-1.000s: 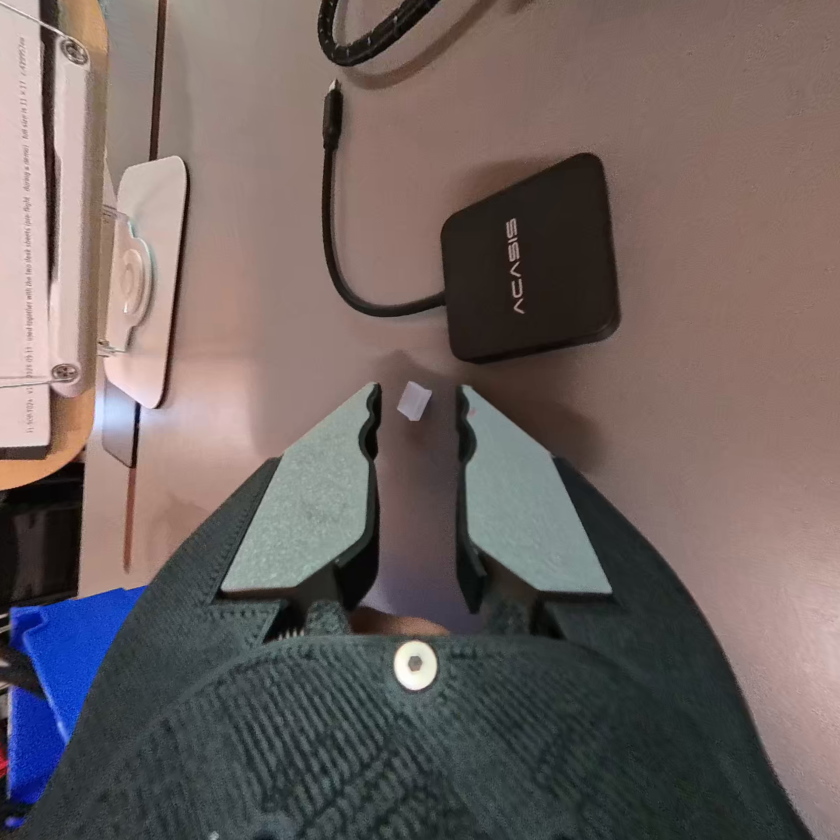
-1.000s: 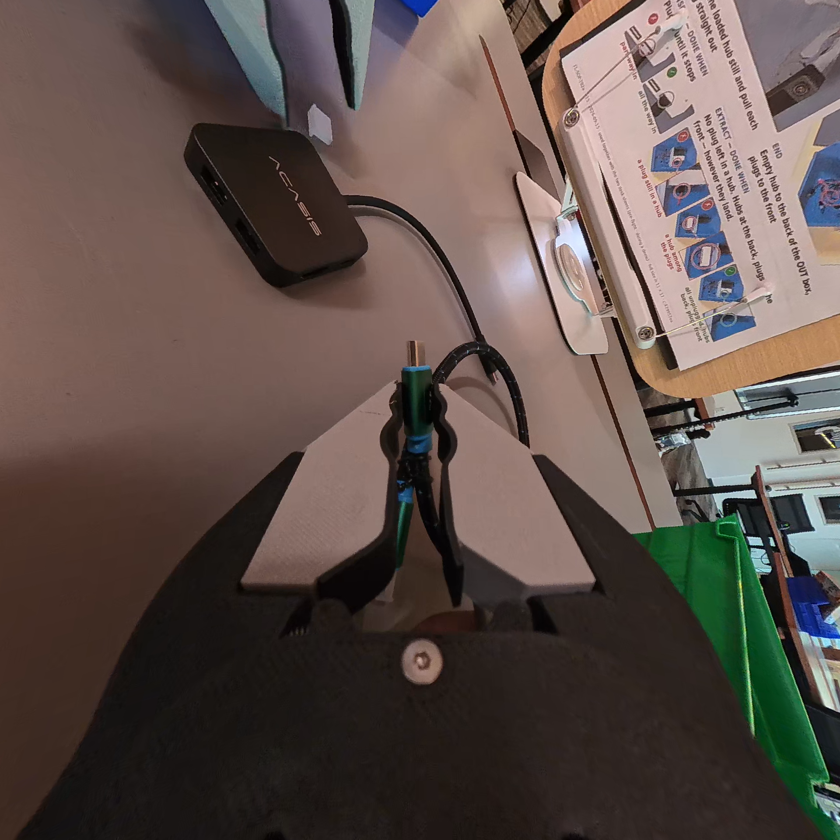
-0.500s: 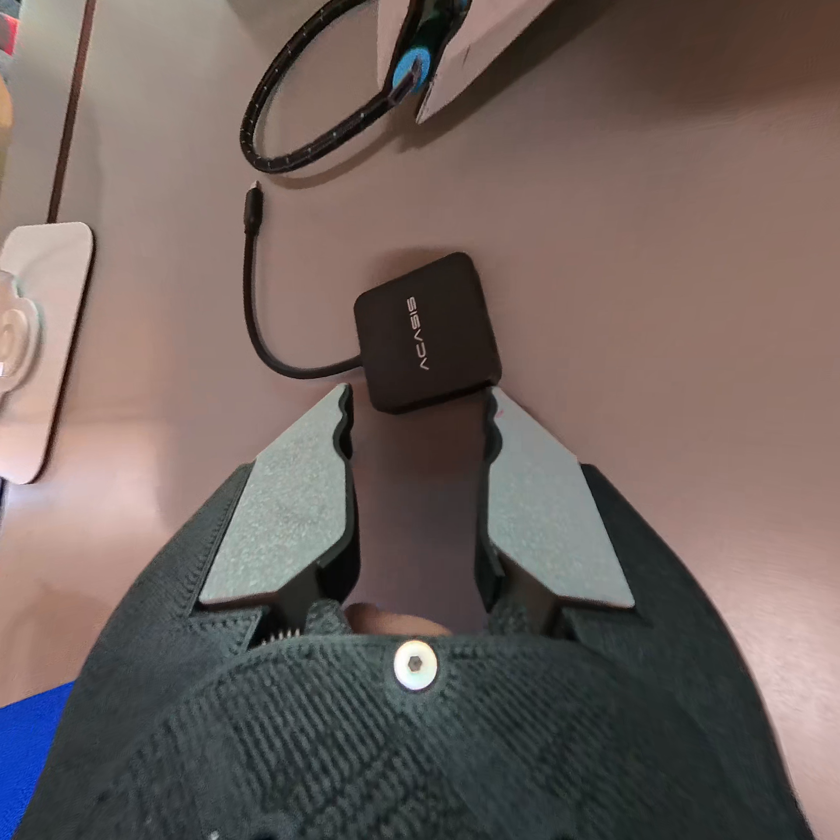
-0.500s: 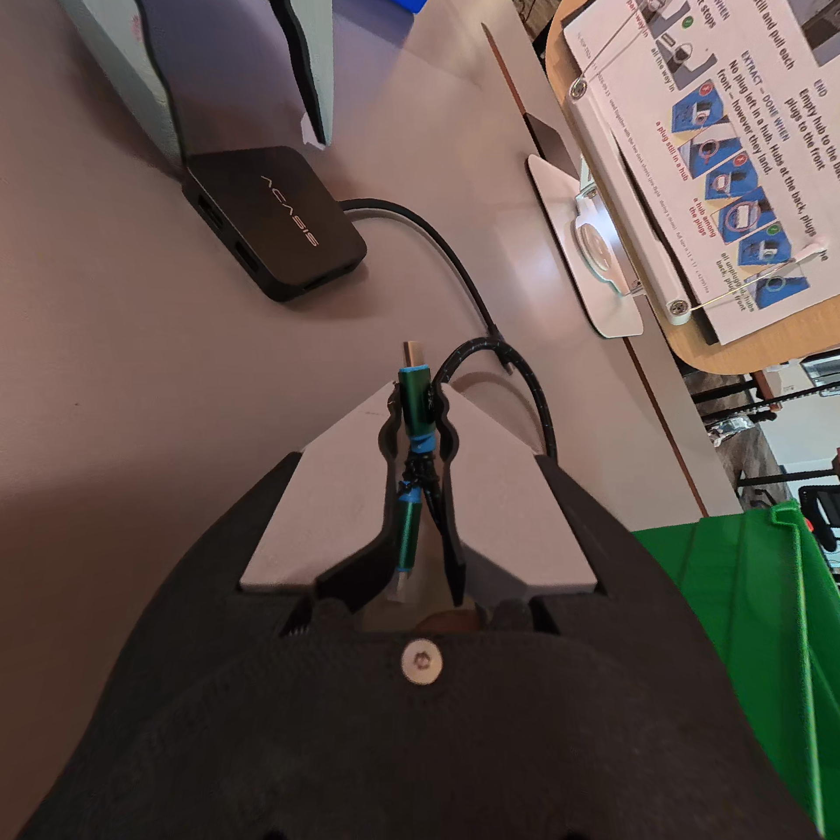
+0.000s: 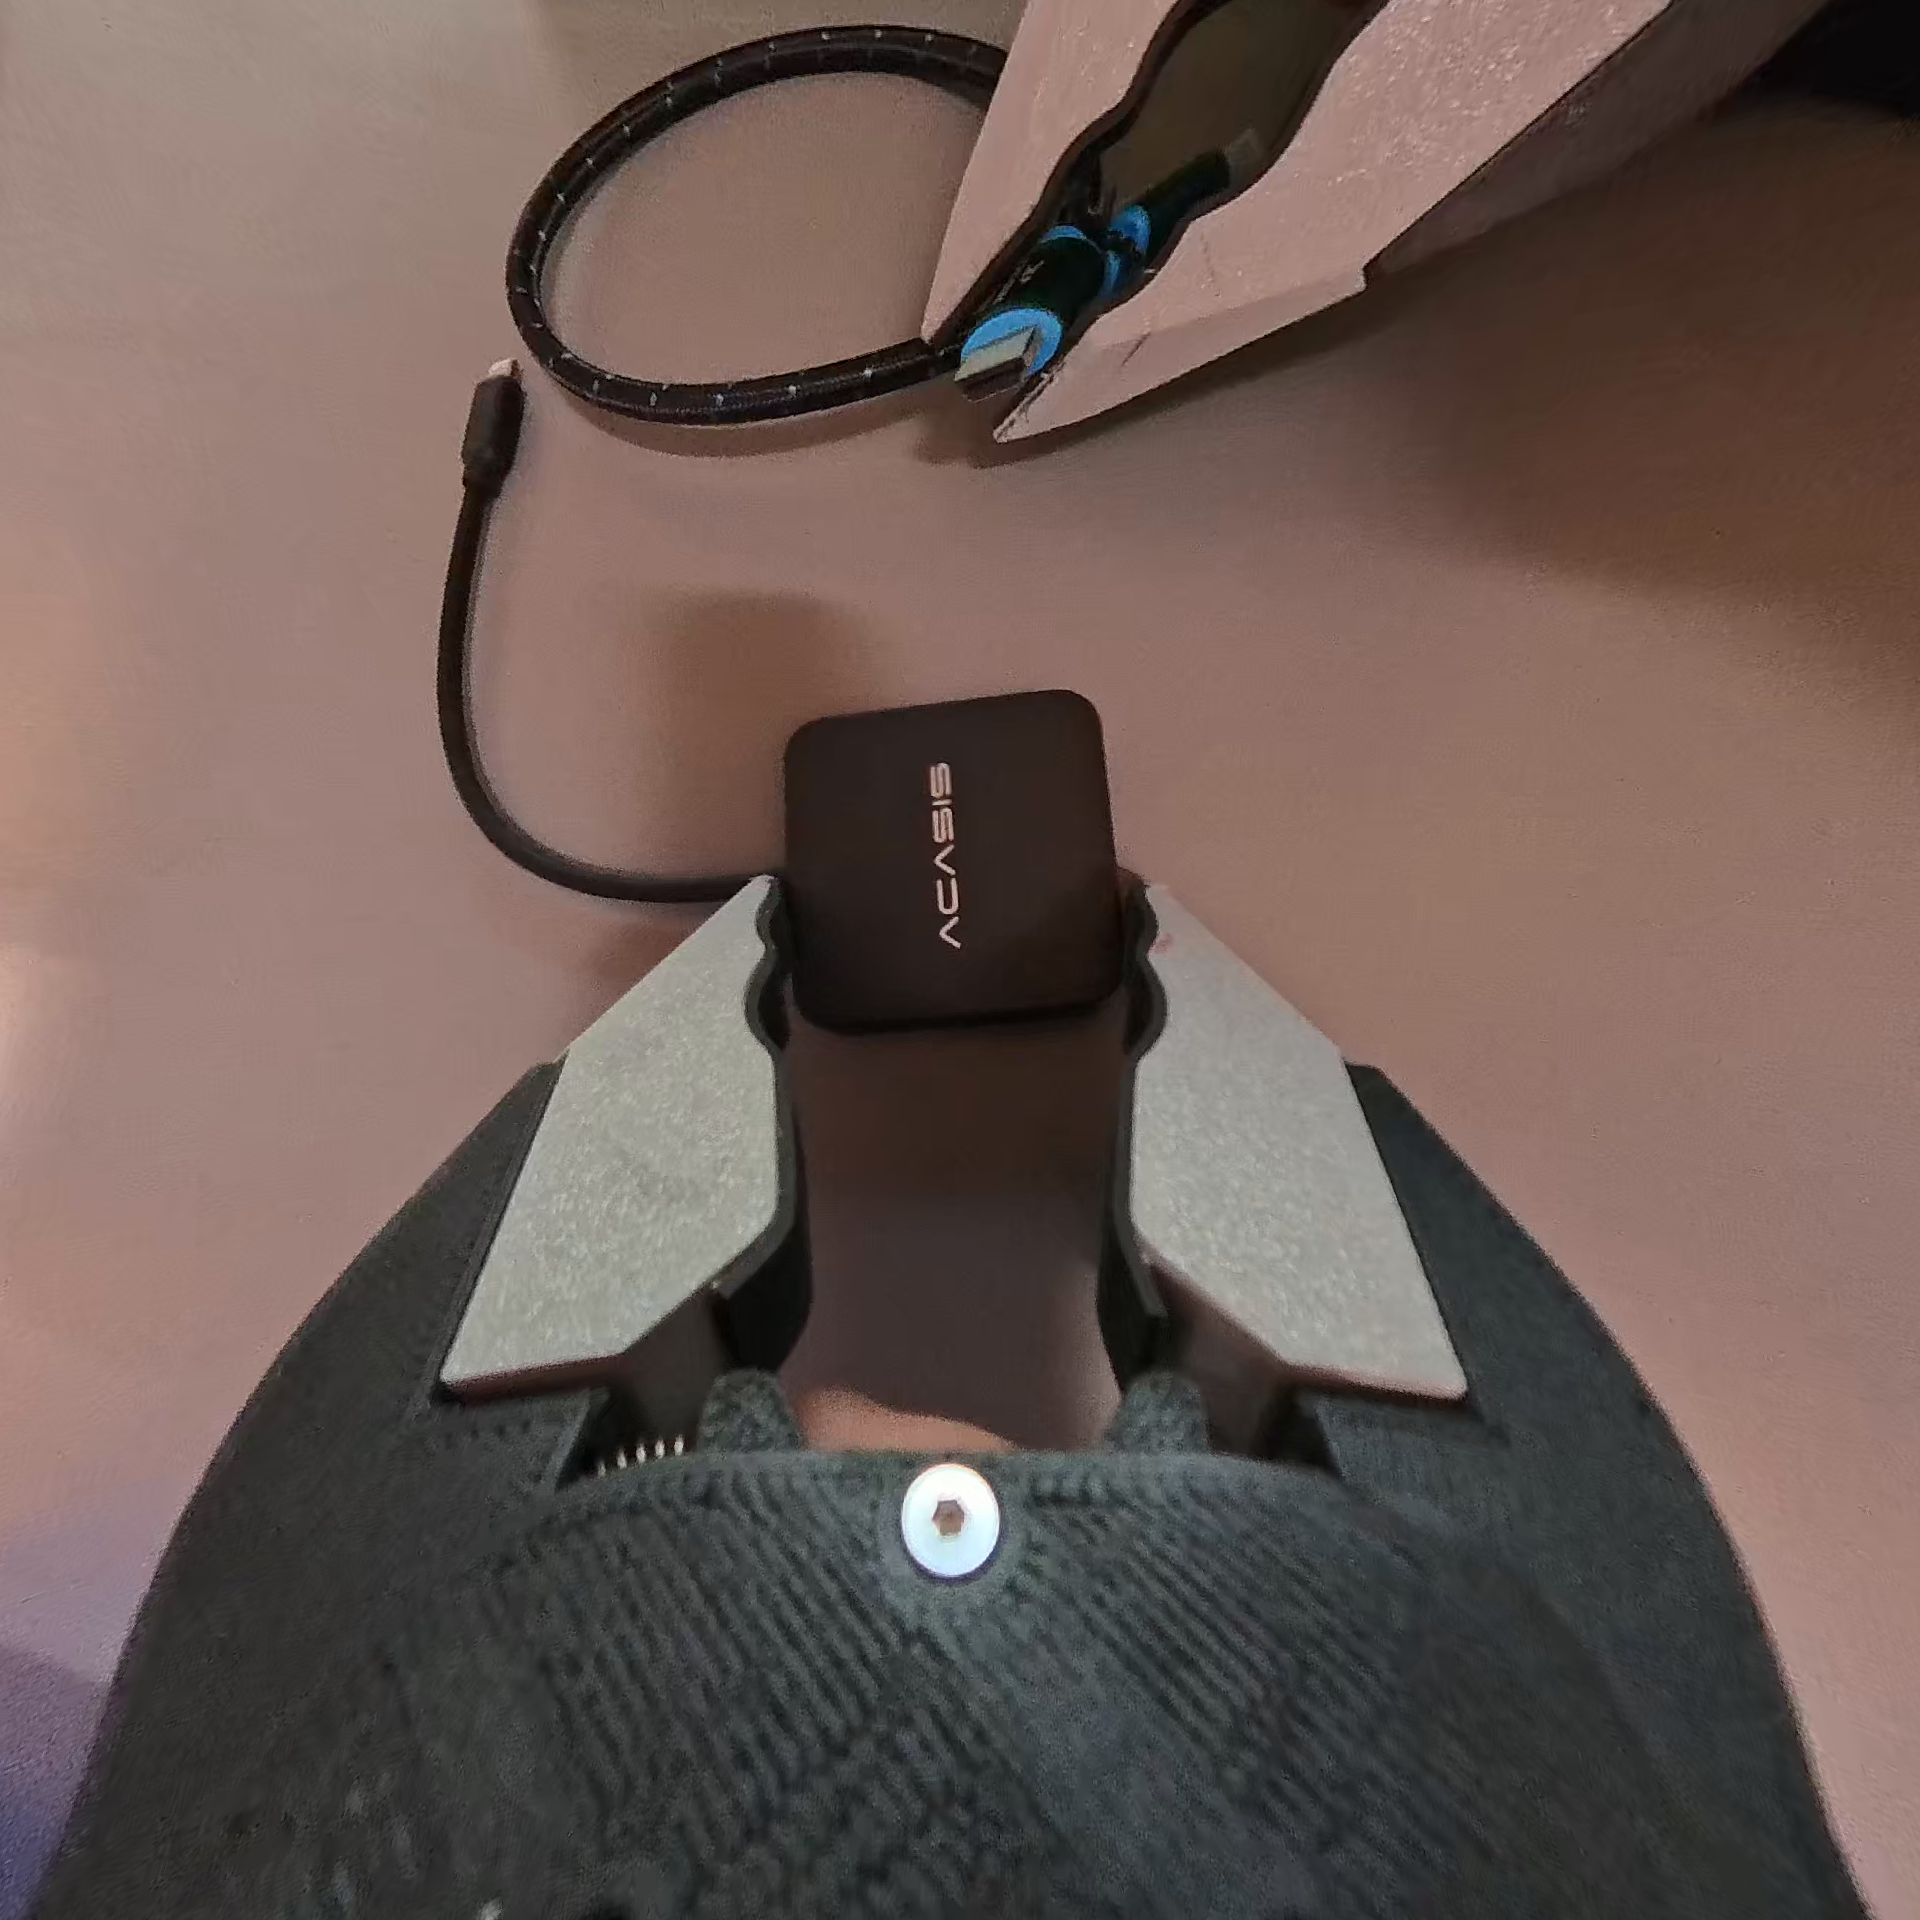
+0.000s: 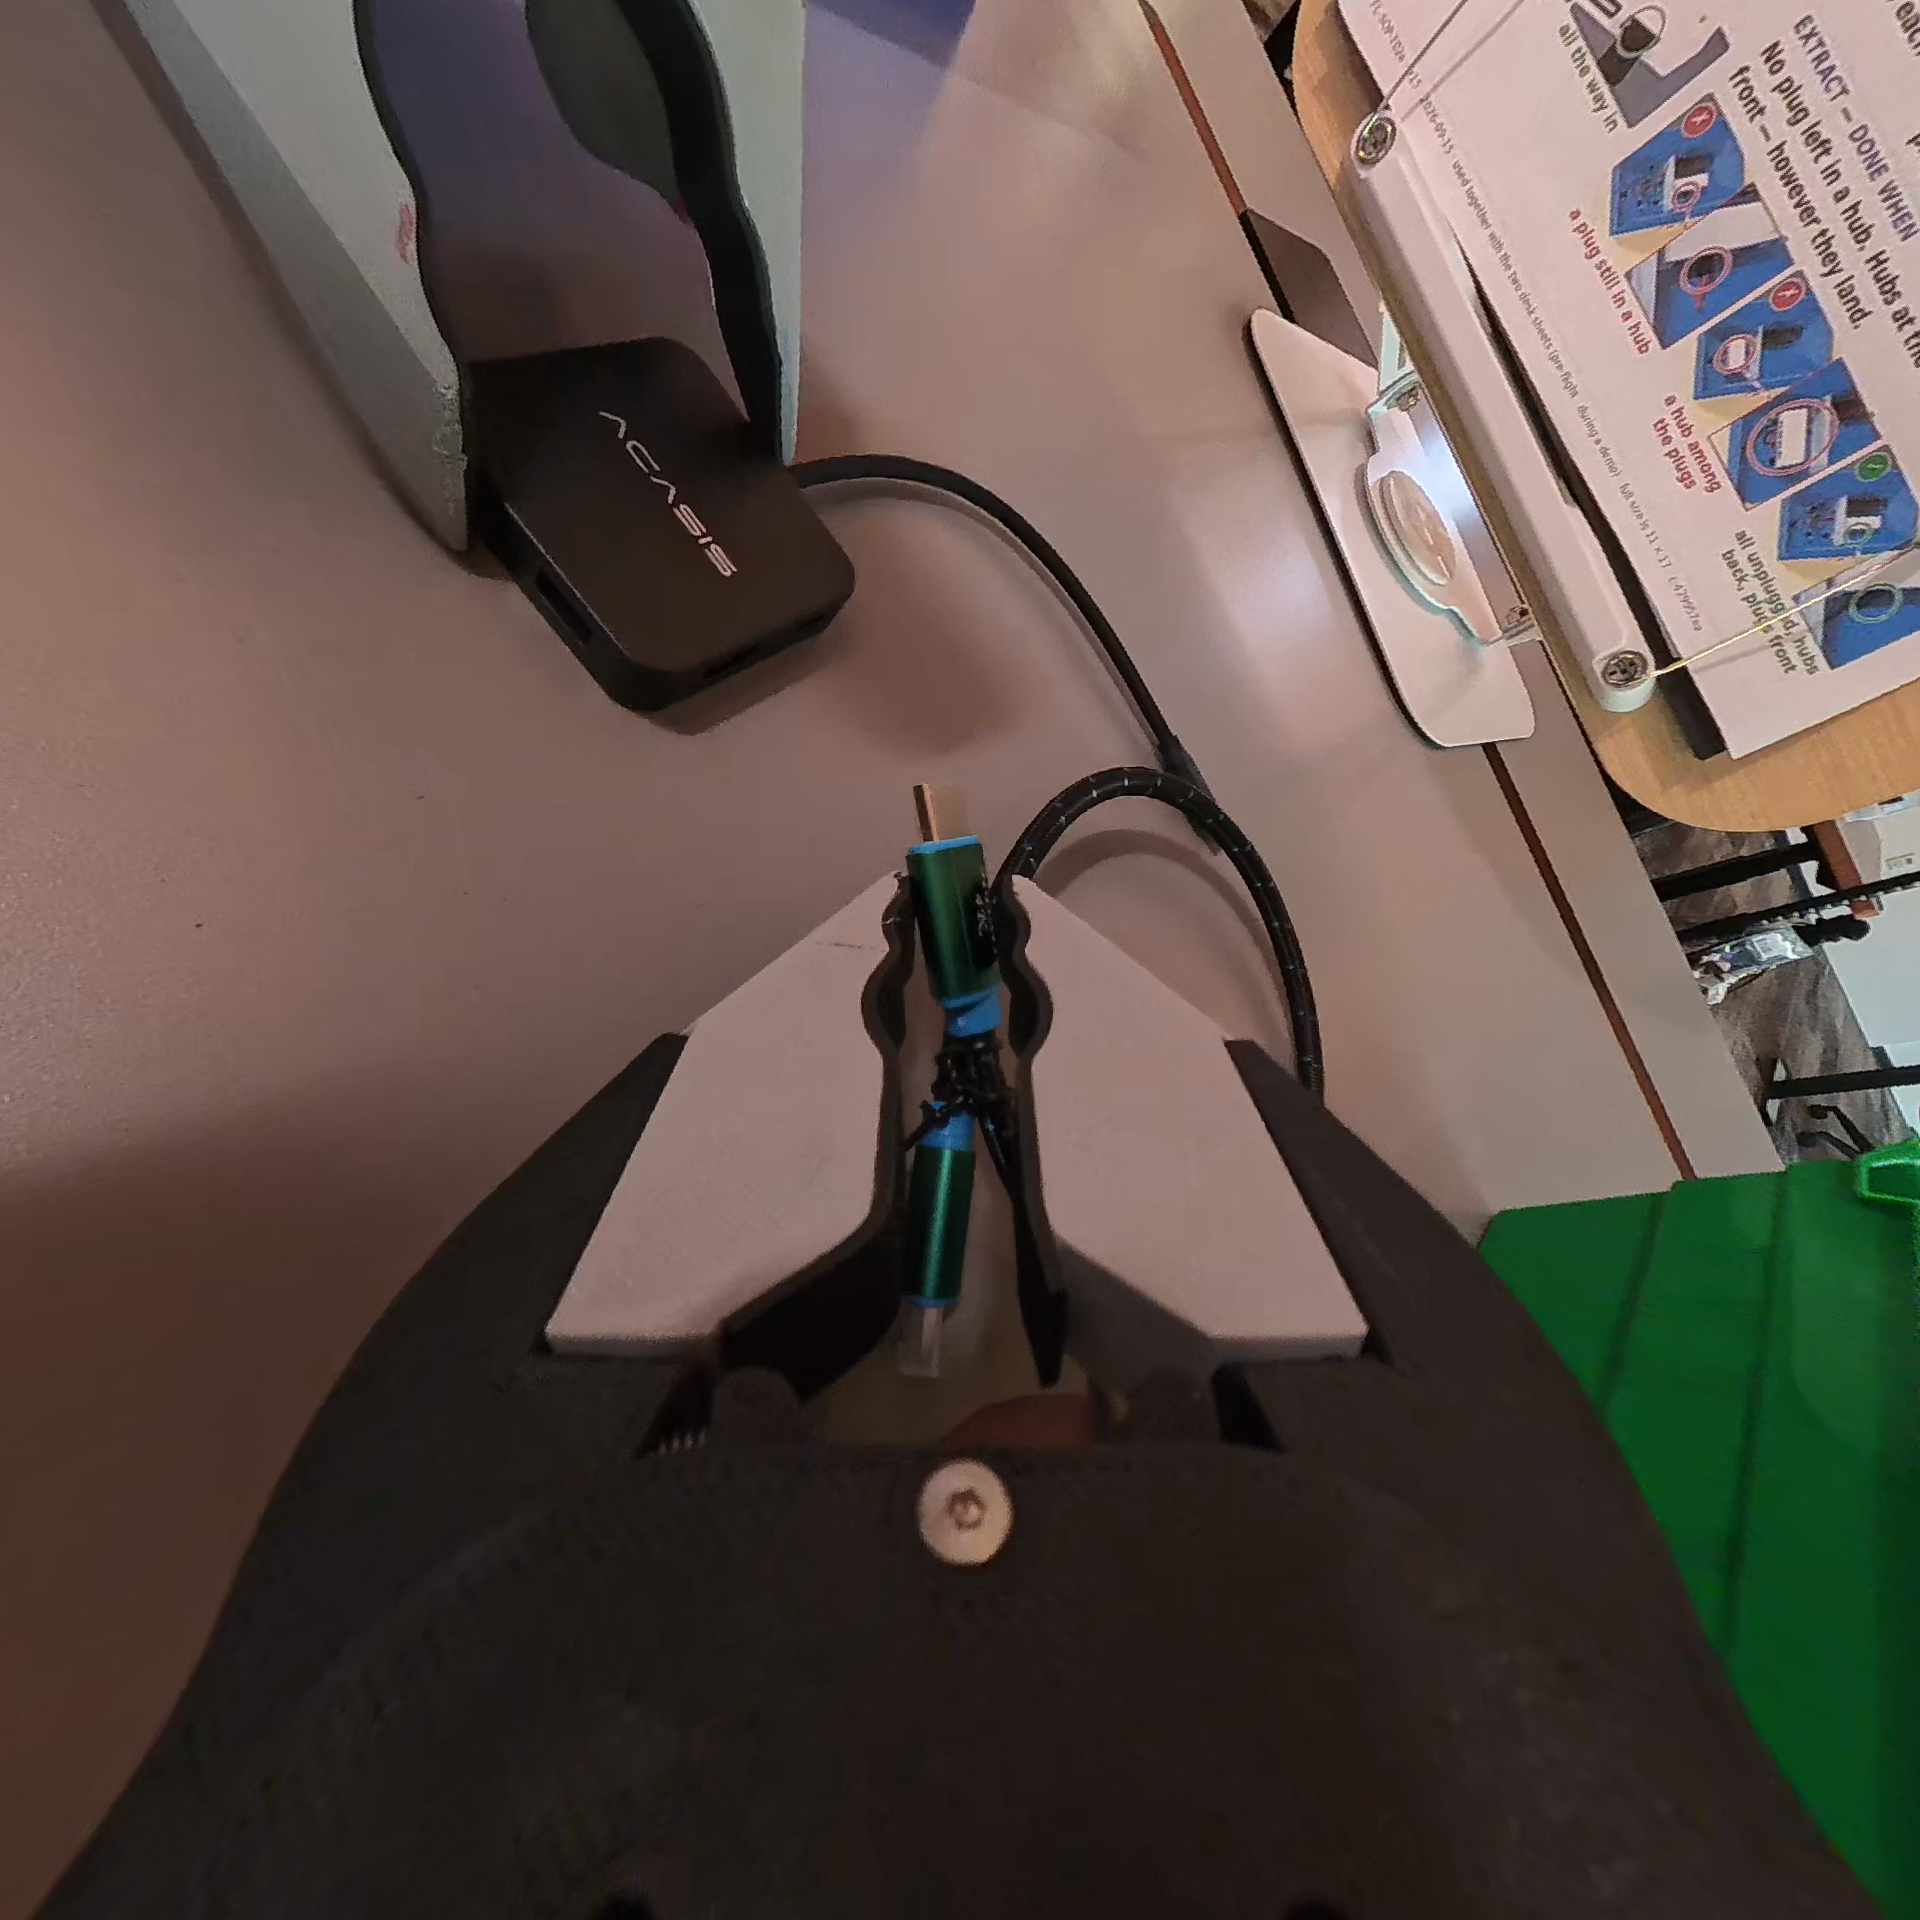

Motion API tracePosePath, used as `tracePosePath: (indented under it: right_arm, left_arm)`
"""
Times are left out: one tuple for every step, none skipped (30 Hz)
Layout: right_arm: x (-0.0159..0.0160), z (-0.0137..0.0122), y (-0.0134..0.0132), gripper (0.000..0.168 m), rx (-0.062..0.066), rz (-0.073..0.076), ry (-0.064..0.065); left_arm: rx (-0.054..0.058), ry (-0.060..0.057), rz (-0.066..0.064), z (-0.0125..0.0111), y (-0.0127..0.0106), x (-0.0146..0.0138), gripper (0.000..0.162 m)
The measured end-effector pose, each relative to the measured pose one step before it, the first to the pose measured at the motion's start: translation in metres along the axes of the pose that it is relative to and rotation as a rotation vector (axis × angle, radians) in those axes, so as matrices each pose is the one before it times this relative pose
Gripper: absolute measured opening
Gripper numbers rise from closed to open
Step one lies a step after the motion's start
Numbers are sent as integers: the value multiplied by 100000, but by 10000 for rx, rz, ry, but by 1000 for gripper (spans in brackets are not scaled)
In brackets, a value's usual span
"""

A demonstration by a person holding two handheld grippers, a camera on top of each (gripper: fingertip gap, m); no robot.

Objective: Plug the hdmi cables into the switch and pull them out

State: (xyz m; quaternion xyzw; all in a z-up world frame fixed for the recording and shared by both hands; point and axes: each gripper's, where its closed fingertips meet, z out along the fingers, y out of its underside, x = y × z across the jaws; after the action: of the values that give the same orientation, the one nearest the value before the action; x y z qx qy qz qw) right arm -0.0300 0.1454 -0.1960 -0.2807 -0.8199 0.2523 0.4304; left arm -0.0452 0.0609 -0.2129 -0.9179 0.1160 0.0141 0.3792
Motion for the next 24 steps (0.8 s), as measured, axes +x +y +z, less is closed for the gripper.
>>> tracePosePath:
  right_arm:
    - [-97, 30, 37, 13, -12, 21, -62]
    - [-143, 42, 59, 13, -21, 17, -92]
    - [-229, 66, 81, 13, -35, 10, -131]
    - [-268, 78, 74, 14, -46, -18, -141]
    - [-238, 83, 58, 14, -48, -58, -103]
    - [-164, 59, 47, 14, -44, -95, -45]
    - [-142, 16, -19, 15, -7, -88, -31]
    - [-132, -24, -121, 15, 58, -63, -34]
    - [-48, -84, -283, 17, 146, -30, 17]
    - [-4, -154, -439, 21, 240, -9, 52]
    - [-55, -194, -512, 26, 293, -15, 16]
    - [-91, -204, -514, 30, 284, -48, 7]
    - [-105, -185, -504, 36, 258, -108, 35]
    - [-64, -153, -493, 44, 235, -172, 111]
    - [-65, -97, -511, 48, 220, -226, 162]
    - [-174, -47, -546, 50, 220, -276, 148]
    - [-231, -11, -604, 50, 228, -319, 152]
    - [-182, 23, -601, 49, 218, -347, 210]
    - [-101, 57, -542, 46, 180, -362, 255]
    - [-107, 91, -415, 40, 119, -356, 198]
    - [-199, 118, -212, 33, 39, -291, 71]
    - [-193, 139, 4, 26, -52, -184, -16]
    - [-32, 124, 158, 23, -104, -76, 10]
    - [122, 48, 123, 23, -77, -8, 40]
  left_arm:
    - [-85, 39, 58, -3, 2, 14, 64]
    - [-67, 29, 92, -22, -1, 34, 63]
    - [-43, 26, 116, -37, -12, 71, 64]
    - [75, 30, 59, -64, -157, 78, 63]
    - [200, 118, -96, -135, -356, 118, 63]
    - [243, 251, -228, -191, -416, 213, 63]
    - [316, 275, -266, -268, -509, 189, 63]
    - [309, 223, -276, -312, -464, 83, 63]
    - [253, 194, -254, -312, -355, 31, 63]
    - [224, 133, -232, -284, -289, -54, 63]
    - [173, 105, -220, -236, -189, -100, 63]
    - [105, 147, -192, -170, -92, -12, 63]
    - [89, 132, -151, -98, -58, 14, 63]
    - [60, 104, -123, -23, -21, 23, 63]
    - [47, 104, -121, 17, -37, 58, 63]
    - [62, 120, -112, 60, -87, 127, 63]
    - [60, 148, -75, 84, -121, 237, 63]
    - [43, 126, -30, 93, -117, 251, 63]
    - [11, 78, 21, 100, -91, 243, 63]
    - [-19, 33, 71, 111, -55, 209, 63]
    - [-1, -2, 75, 99, -73, 175, 63]
    - [33, 20, 56, 73, -144, 193, 63]
    - [50, 22, 70, 32, -170, 183, 63]
    - [40, -103, 71, -2, -137, -37, 63]
